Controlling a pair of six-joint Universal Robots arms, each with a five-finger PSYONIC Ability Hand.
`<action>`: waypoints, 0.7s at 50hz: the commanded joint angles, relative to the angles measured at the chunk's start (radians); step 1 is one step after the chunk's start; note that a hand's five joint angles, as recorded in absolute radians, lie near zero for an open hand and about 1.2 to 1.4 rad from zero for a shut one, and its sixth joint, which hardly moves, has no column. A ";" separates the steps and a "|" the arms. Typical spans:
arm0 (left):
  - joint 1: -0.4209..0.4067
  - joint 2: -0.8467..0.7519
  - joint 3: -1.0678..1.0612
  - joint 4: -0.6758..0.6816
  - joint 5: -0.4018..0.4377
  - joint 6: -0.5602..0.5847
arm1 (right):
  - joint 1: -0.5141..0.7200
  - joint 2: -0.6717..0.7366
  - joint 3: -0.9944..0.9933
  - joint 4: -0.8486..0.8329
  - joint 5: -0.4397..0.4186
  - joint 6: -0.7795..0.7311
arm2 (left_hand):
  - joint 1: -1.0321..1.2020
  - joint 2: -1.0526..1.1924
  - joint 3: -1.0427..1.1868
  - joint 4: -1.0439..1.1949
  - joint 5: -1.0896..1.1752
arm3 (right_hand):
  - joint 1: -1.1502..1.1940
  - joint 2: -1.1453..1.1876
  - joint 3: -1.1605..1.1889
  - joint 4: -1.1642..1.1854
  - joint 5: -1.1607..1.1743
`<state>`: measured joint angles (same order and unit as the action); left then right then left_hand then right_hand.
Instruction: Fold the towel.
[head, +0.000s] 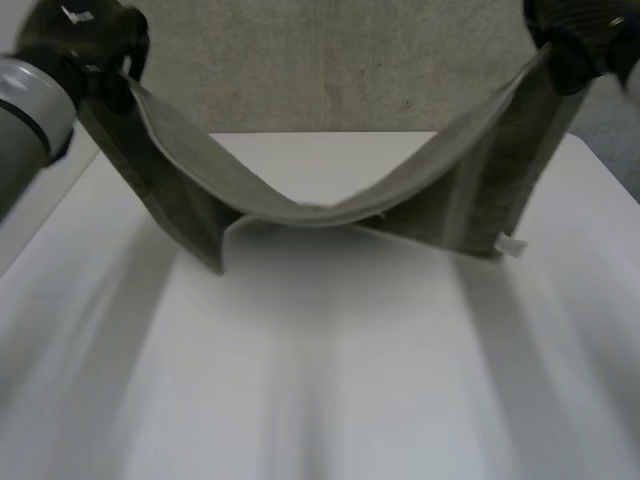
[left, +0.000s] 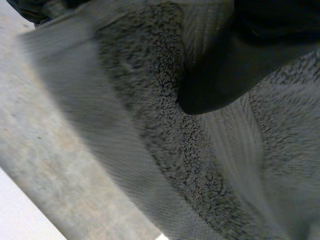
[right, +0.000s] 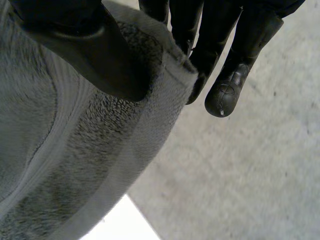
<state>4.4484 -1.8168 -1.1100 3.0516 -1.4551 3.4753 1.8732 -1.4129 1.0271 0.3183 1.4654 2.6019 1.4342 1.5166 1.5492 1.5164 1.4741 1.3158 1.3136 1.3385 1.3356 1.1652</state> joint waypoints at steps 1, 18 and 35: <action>0.023 -0.122 0.110 -0.203 -0.002 -0.009 | -0.052 0.190 -0.166 0.315 0.004 -0.074 | -0.038 -0.120 -0.153 -0.120 -0.252 | 0.080 0.083 0.058 0.061 0.057; -0.038 -0.579 0.557 -0.470 -0.134 0.289 | 0.044 0.598 -0.363 0.326 0.101 -0.233 | -0.038 -0.120 -0.153 -0.120 -0.252 | 0.080 0.083 0.058 0.061 0.057; -0.044 -0.552 1.023 -0.112 -0.104 -0.148 | 0.046 0.275 -0.228 -0.448 0.109 0.017 | -0.038 -0.120 -0.153 -0.120 -0.252 | 0.080 0.083 0.058 0.061 0.057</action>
<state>4.3880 -2.3886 -0.0600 2.8945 -1.5869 3.3747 1.9241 -1.0035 0.6059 -0.0403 1.6161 2.6057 1.4342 1.5166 1.5509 1.5164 1.4741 1.3165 1.3137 1.3385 1.3356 1.1652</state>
